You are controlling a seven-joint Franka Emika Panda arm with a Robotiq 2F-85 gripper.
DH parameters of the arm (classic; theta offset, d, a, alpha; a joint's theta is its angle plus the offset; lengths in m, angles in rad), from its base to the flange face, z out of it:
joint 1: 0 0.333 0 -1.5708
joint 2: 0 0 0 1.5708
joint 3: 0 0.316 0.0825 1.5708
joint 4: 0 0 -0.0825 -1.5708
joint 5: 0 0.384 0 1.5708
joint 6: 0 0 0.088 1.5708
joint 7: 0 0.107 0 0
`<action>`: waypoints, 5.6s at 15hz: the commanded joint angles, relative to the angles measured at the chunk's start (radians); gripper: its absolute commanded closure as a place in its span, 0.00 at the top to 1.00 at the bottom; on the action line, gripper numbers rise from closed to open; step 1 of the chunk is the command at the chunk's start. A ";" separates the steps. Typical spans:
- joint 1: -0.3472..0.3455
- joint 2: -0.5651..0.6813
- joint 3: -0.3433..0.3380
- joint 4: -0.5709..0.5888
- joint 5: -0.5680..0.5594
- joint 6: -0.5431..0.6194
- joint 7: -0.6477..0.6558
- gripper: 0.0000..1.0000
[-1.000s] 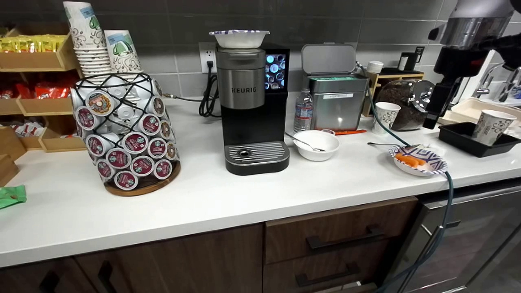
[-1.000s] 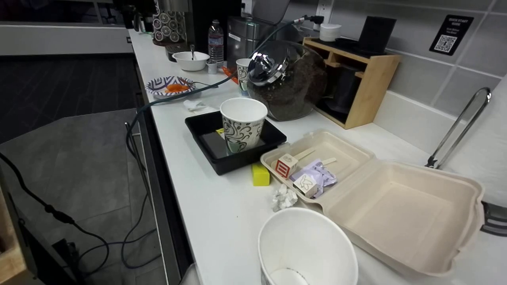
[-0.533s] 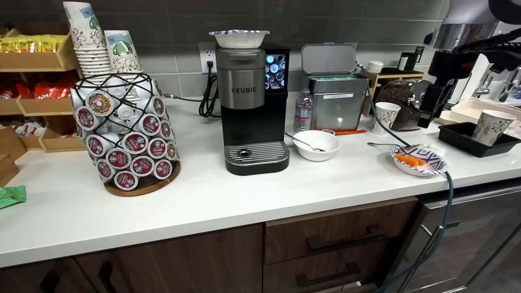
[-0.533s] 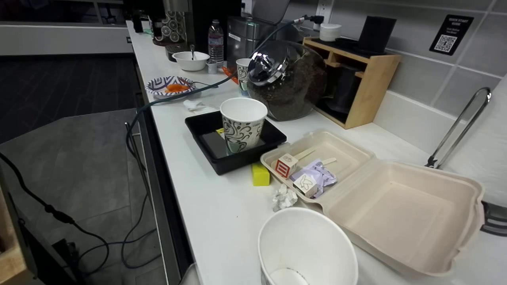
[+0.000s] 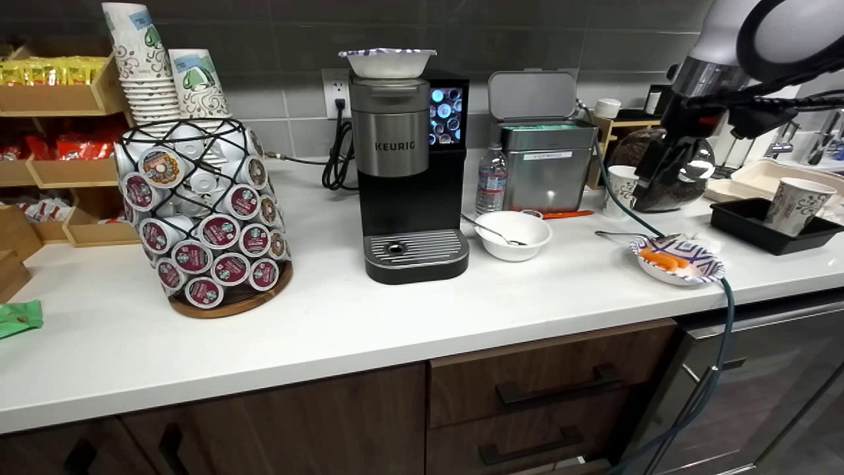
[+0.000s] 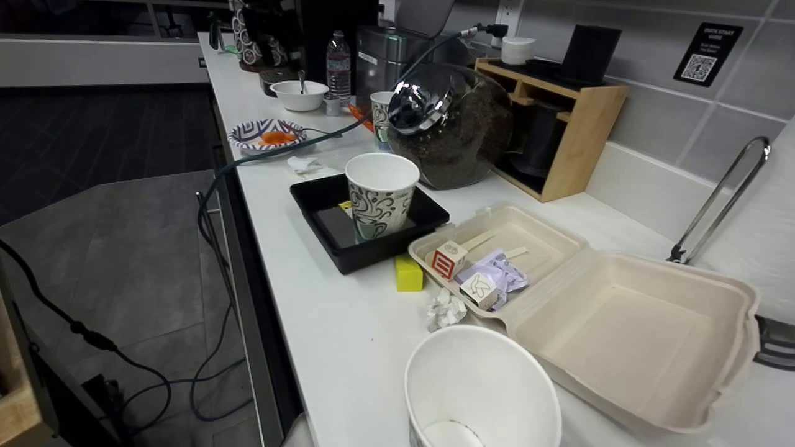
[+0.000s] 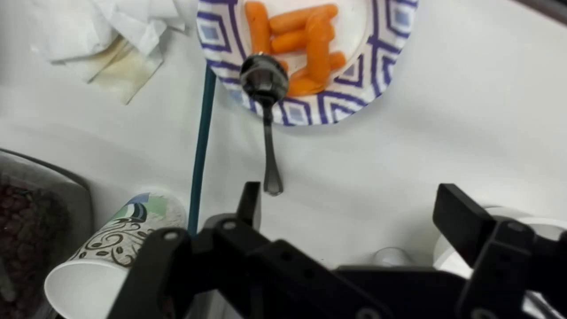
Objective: Put the silver spoon in the black and white bowl.
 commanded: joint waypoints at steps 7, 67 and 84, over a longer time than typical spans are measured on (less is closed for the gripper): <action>-0.006 0.307 -0.043 0.247 -0.107 0.000 0.047 1.00; -0.133 0.197 -0.022 0.169 0.361 -0.261 -0.064 0.73; -0.129 0.322 -0.009 0.193 0.450 -0.059 -0.004 1.00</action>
